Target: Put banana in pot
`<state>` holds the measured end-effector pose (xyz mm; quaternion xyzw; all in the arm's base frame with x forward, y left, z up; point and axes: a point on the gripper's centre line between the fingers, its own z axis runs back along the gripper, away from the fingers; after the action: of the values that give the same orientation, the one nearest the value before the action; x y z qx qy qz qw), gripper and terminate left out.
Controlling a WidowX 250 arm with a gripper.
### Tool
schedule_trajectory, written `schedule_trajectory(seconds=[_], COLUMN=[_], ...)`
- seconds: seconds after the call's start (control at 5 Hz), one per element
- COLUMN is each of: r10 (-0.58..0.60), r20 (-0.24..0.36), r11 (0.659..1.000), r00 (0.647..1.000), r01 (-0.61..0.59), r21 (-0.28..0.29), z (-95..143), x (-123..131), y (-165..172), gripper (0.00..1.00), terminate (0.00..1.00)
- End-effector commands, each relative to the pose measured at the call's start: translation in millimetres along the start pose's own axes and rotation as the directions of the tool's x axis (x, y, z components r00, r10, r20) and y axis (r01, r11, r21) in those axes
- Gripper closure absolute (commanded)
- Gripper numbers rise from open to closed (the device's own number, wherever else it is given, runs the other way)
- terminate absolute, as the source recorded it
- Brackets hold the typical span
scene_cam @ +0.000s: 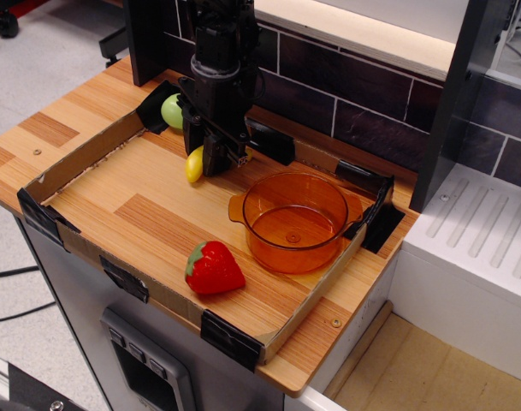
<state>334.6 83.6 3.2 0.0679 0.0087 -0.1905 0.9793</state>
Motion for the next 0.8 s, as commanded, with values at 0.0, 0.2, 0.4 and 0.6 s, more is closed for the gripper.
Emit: schedule_trajectory(seconds=[0.0, 0.2, 0.4, 0.6], r10=[0.065, 0.094, 0.075, 0.044], r20=[0.038, 0.021, -0.085, -0.119], r11=[0.997, 0.995, 0.995, 0.996], r00=[0.997, 0.995, 0.994, 0.992], r01=[-0.067, -0.094, -0.080, -0.053], r21=[0.038, 0.020, -0.056, -0.077], z=[68, 106, 106, 97], x=[-4, -2, 7, 12], y=[10, 3, -20, -45], gripper=[1.00, 1.00, 1.00, 1.00], terminate=[0.00, 0.00, 0.00, 0.00])
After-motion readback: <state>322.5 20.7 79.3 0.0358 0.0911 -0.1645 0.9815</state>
